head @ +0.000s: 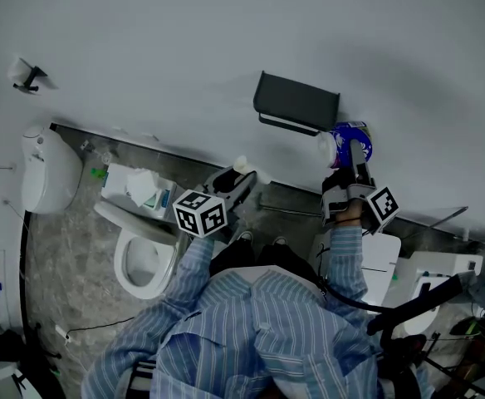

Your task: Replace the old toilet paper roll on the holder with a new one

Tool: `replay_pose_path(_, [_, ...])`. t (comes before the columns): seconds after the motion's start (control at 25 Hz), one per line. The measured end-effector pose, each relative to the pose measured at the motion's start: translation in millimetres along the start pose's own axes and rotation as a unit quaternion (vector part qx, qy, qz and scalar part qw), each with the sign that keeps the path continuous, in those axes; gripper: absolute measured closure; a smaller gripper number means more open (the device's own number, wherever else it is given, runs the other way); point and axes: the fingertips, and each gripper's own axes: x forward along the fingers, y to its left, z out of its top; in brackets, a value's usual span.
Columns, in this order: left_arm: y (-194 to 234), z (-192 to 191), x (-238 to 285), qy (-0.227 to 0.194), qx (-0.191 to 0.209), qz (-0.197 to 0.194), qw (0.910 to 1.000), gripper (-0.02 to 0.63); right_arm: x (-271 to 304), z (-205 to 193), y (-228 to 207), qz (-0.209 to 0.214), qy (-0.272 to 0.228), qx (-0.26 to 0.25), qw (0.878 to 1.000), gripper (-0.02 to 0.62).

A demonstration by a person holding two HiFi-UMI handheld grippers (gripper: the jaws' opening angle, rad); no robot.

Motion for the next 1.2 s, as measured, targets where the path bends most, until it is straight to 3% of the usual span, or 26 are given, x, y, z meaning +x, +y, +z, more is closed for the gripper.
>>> replay_pose_path(0.56, [15.6, 4.6, -13.5, -0.006, 0.000, 0.007, 1.0000, 0.434, 10.4, -11.7, -12.4, 0.009, -0.050, 0.119, 0.992, 0.175])
replay_pose_path(0.68, [10.9, 3.6, -10.2, -0.005, 0.001, 0.007, 1.0000, 0.434, 13.3, -15.9, -13.6, 0.019, -0.040, 0.145, 0.988, 0.176])
replay_pose_path(0.88, [8.6, 4.1, -10.4, -0.004, 0.000, 0.007, 1.0000, 0.434, 22.2, -44.6, -2.8, 0.016, 0.013, 0.093, 0.995, 0.176])
replay_pose_path(1.2, [22.1, 5.1, -18.8, -0.008, -0.007, 0.008, 0.9999, 0.434, 34.8, -96.5, -1.9, 0.016, 0.076, 0.081, 0.994, 0.179])
